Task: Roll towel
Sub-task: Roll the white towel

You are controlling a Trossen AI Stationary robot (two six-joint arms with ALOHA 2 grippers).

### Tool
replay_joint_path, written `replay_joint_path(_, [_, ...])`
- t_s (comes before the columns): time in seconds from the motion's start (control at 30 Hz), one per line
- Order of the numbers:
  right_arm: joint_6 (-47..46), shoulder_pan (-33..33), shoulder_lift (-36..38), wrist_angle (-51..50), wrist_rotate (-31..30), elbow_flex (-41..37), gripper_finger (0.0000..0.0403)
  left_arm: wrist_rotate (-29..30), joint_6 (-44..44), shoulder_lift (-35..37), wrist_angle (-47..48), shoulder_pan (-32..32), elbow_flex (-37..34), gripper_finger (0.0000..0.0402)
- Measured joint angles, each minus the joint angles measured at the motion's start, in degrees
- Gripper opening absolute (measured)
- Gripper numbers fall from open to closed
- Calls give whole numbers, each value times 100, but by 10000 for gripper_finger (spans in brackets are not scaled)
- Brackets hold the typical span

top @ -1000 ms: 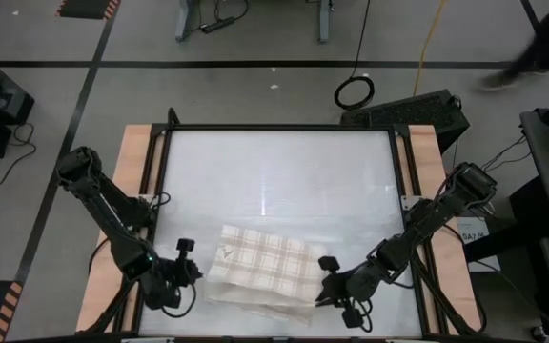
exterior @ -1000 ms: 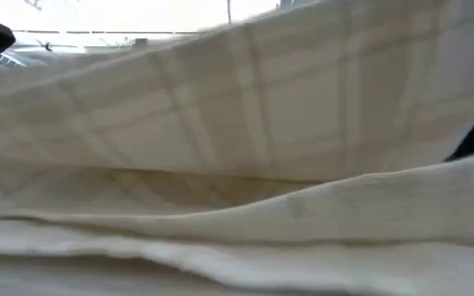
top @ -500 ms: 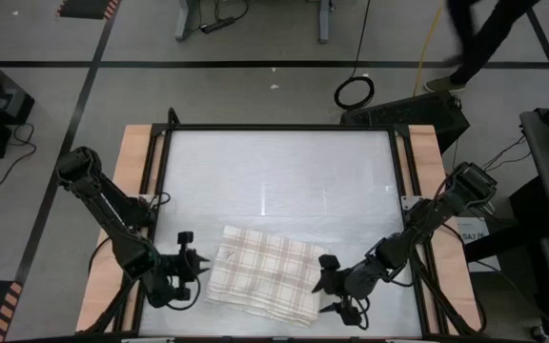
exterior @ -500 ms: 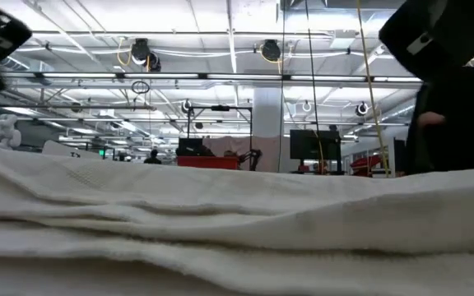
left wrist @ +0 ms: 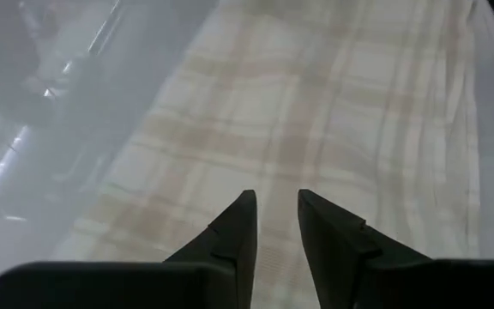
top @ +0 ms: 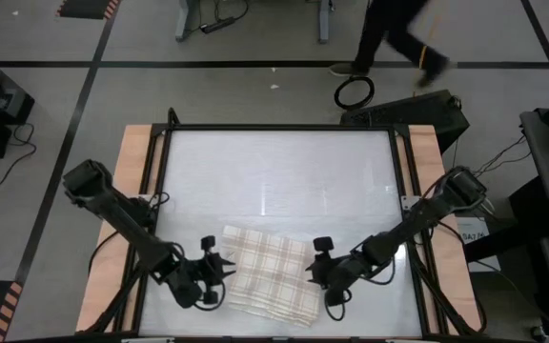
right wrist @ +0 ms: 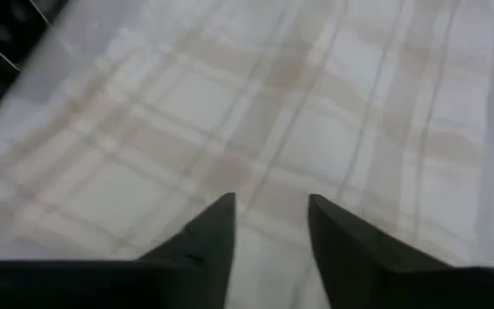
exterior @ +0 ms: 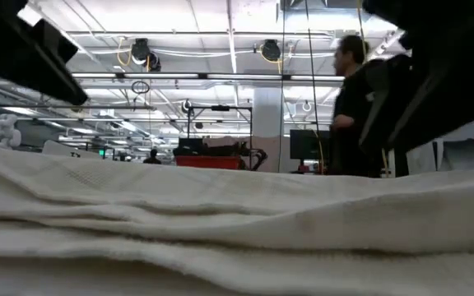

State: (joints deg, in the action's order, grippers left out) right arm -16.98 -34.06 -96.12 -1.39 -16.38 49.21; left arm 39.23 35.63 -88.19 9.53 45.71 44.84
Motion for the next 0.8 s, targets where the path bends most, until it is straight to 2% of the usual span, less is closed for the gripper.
replay_joint_path(0.17, [-157, -11, -93, -10, 26, 0, 29, -316, 19, -406, -326, -60, 0, 59])
replay_joint_path(0.23, [-262, -22, -94, -98, 27, 0, 8, -502, 142, -548, -287, -135, 0, 40])
replay_joint_path(0.4, [-720, -29, -301, -284, 13, -1, 12, -826, 111, -890, -148, -343, 0, 5])
replay_joint_path(0.63, [-1430, -86, -815, 172, -82, 11, 3, -830, 283, -982, 973, -617, 17, 14])
replay_joint_path(0.8, [-1798, -92, -886, 570, -146, 6, 1, -607, -131, -882, 1614, -916, 11, 9])
